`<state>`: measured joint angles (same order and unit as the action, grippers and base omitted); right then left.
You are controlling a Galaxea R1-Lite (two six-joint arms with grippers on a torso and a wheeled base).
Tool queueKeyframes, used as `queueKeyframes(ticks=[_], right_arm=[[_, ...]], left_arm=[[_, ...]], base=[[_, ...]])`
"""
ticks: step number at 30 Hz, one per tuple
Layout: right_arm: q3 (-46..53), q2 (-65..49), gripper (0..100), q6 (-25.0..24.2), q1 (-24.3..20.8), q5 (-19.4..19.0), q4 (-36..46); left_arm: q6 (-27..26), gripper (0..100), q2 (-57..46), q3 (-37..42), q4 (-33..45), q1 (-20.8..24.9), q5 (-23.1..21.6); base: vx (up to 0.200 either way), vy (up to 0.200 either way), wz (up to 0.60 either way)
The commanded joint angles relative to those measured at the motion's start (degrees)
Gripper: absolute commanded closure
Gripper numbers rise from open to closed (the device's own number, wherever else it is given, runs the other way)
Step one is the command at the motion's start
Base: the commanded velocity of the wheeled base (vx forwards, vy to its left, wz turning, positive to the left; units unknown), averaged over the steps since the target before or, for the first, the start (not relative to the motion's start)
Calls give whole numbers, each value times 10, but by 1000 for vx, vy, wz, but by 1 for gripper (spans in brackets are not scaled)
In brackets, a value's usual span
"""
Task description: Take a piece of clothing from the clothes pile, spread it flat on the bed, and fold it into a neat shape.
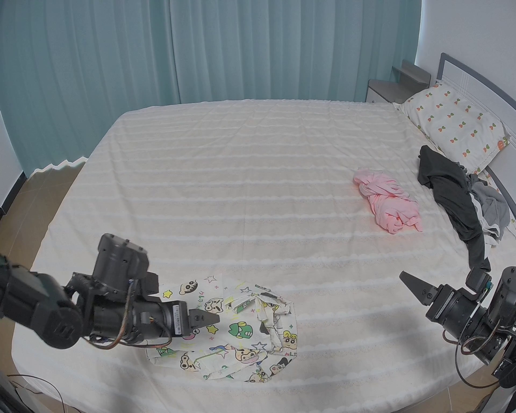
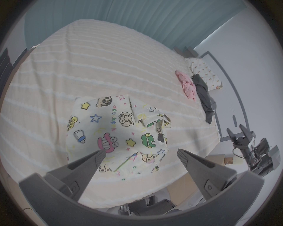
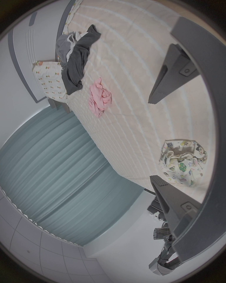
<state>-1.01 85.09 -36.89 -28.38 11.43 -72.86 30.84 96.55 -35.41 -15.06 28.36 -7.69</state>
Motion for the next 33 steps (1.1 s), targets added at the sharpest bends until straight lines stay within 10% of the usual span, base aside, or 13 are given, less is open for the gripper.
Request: queueKeyframes(ticks=[1,12,20,33], right_arm=[[0,46,0,11,-57,-12,-1],[-178,232,0,79,-101,-144,43],[-374,339,0,82,-111,-171,185],[-408,406,0,79,-128,-202,192]], left_arm=[[26,0,-132,137,-95,-15,-2],[30,0,-124,286,-368,-72,-118],[26,0,-56,303,-411,-117,-146],[1,0,-27,305,-423,-158,-176]], base=[[-200,0,0],[-36,0,0],[0,50,0],[0,200,0]])
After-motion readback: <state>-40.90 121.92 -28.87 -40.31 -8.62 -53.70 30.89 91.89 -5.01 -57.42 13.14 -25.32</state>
